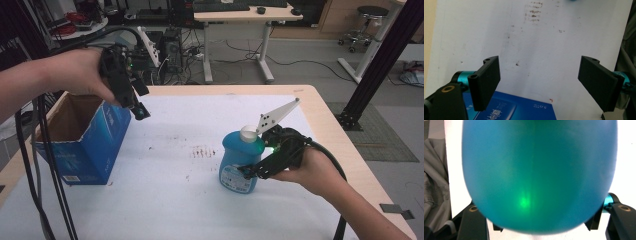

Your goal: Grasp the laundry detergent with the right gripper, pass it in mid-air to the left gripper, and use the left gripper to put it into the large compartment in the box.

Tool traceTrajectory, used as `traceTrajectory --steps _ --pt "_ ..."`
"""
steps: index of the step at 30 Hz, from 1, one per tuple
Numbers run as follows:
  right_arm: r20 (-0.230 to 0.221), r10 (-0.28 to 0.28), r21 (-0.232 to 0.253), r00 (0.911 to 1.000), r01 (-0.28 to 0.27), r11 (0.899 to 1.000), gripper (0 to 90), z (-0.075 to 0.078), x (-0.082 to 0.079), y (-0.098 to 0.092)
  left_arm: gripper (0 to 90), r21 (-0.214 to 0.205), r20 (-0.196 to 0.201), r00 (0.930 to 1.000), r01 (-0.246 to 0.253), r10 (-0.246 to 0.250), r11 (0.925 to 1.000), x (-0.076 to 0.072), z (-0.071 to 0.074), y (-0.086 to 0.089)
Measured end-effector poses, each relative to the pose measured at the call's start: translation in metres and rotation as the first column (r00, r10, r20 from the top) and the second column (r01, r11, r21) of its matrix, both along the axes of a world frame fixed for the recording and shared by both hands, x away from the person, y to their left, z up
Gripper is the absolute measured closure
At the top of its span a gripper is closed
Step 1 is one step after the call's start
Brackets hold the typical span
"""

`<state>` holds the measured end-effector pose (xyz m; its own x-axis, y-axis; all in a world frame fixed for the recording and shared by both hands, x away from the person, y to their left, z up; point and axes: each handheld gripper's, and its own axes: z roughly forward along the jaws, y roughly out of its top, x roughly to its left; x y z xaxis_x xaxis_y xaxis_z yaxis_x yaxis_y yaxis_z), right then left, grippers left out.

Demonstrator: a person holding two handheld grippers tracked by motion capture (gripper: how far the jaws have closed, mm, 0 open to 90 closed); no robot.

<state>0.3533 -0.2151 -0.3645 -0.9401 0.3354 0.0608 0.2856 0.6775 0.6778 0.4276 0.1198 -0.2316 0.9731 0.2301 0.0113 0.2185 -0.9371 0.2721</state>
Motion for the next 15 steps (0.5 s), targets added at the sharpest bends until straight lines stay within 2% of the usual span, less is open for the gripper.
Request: traceTrajectory --steps 15 --pt "-0.001 0.020 0.021 0.9998 -0.020 1.000 41.8 -0.0032 -0.0012 0.0000 18.2 0.000 -0.002 1.0000 -0.005 0.005 1.0000 -0.0009 -0.0015 -0.0008"
